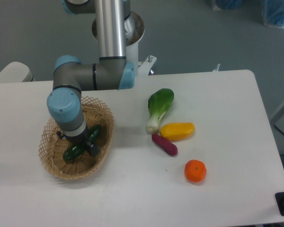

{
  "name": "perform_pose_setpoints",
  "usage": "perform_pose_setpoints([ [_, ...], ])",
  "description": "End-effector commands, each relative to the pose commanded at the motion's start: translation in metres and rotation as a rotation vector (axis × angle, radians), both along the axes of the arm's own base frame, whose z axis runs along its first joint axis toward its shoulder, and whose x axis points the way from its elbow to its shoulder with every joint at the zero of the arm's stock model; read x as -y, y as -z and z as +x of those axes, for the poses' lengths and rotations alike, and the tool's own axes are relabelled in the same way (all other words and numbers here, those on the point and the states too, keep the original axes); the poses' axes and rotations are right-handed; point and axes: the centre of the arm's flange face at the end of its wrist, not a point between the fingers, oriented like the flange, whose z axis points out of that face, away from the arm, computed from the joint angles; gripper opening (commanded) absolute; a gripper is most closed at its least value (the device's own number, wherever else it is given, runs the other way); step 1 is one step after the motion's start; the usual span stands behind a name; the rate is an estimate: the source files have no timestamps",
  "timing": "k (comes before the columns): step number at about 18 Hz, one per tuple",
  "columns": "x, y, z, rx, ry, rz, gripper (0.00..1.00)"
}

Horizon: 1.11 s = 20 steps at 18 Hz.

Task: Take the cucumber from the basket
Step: 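Lower the gripper onto the green cucumber and close on it, then lift the cucumber out of the basket and carry it toward the tangerine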

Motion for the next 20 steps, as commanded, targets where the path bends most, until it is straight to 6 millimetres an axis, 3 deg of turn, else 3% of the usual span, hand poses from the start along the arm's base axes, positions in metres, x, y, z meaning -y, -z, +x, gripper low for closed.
perform_pose_setpoints([
  [2,0.0,-0.001,0.0,0.001,-0.015,0.0,0.3],
  [4,-0.001,-0.005,0.0,0.0,-0.017,0.009,0.08],
  [13,-0.007,-0.05,-0.018,0.012,-0.044,0.091,0.05],
  [17,-0.016,-0.079,-0.045,0.034,-0.078,0.119,0.05],
  [20,-0.02,-0.104,-0.079,0.024,-0.111,0.149,0.05],
])
